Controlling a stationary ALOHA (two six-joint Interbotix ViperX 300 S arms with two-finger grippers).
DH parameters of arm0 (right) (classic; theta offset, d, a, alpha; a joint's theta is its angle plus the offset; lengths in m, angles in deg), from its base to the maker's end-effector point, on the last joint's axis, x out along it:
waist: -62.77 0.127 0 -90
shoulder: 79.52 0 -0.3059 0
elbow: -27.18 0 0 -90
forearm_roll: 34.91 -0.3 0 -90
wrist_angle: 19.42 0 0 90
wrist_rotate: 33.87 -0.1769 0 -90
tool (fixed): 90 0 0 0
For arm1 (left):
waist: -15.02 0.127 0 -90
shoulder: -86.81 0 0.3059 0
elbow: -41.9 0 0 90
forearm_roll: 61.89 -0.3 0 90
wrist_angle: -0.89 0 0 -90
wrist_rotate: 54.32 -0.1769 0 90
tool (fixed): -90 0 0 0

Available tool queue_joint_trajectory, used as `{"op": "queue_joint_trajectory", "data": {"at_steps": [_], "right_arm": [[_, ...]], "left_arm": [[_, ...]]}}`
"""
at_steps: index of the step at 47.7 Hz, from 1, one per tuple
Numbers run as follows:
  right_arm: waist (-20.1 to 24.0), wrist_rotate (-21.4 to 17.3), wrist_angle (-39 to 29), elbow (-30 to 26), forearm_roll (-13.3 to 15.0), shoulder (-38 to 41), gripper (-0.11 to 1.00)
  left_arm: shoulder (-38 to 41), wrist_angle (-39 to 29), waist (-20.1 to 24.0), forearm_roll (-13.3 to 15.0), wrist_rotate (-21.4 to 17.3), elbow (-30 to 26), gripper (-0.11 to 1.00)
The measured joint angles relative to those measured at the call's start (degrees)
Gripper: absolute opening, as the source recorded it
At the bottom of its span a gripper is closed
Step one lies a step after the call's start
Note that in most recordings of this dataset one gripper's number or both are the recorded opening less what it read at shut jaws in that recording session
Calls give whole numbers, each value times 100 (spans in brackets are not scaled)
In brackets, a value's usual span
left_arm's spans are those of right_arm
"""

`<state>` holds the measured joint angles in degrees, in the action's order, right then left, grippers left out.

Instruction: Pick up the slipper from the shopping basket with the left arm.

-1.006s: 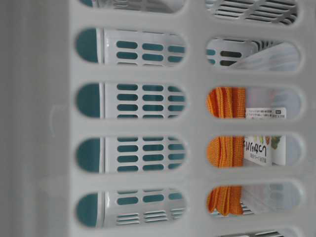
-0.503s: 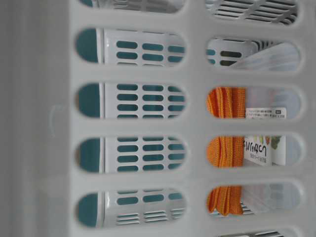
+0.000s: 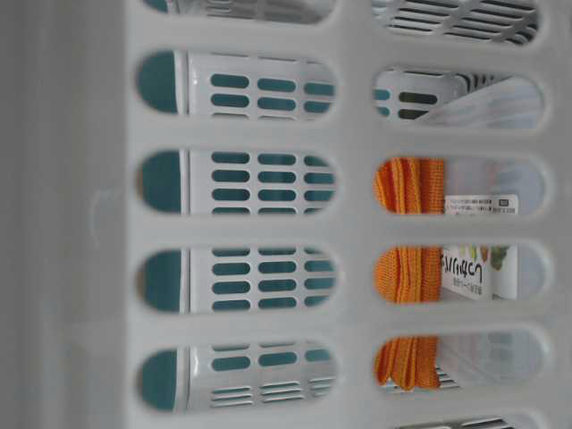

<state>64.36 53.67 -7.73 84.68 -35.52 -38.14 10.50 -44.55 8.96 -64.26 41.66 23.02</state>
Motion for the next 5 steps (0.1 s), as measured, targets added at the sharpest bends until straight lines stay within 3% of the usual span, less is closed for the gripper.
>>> {"op": "queue_joint_trajectory", "data": {"at_steps": [5], "right_arm": [[0, 0, 0, 0, 0, 0, 0]], "left_arm": [[0, 0, 0, -9, 0, 9, 7]]}}
